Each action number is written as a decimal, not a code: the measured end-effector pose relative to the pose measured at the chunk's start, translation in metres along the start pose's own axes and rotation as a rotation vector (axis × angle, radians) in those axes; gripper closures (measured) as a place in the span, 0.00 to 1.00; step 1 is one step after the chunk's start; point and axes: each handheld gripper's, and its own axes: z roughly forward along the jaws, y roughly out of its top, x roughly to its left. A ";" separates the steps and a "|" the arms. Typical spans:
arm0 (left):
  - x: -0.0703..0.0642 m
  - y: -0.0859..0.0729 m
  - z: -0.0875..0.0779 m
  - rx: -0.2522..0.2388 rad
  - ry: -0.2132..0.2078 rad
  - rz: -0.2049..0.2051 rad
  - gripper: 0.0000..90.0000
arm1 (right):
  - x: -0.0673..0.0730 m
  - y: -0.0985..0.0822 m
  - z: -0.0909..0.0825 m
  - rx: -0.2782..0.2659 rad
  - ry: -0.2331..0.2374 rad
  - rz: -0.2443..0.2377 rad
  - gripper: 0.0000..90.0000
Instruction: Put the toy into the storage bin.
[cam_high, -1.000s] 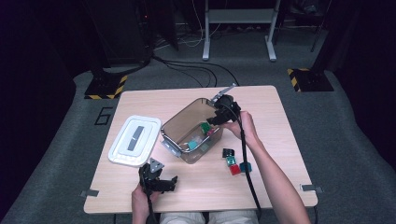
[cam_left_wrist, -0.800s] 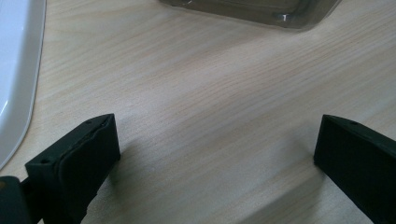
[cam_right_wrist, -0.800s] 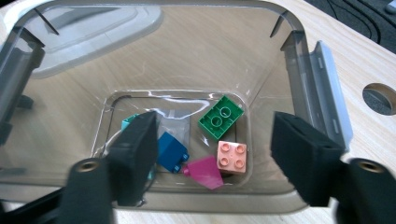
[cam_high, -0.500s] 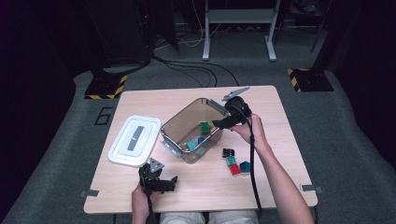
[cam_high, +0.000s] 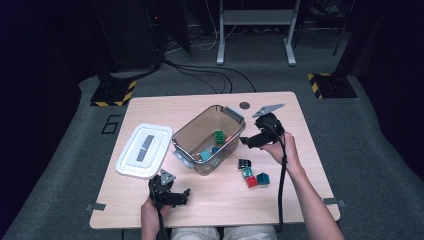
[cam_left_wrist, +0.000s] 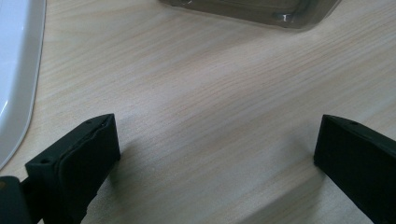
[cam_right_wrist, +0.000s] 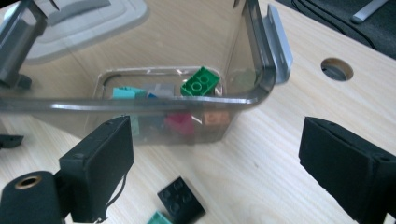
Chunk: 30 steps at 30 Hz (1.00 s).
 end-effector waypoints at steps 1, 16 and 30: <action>0.000 0.000 0.000 0.000 0.000 0.000 0.00 | 0.000 0.000 0.000 0.000 0.000 0.000 0.10; 0.000 0.000 0.000 0.001 -0.001 0.002 0.00 | 0.000 -0.047 0.001 0.052 0.005 0.027 0.08; 0.000 0.000 0.000 0.001 -0.001 0.002 0.00 | 0.001 -0.087 0.011 0.113 0.024 0.035 0.08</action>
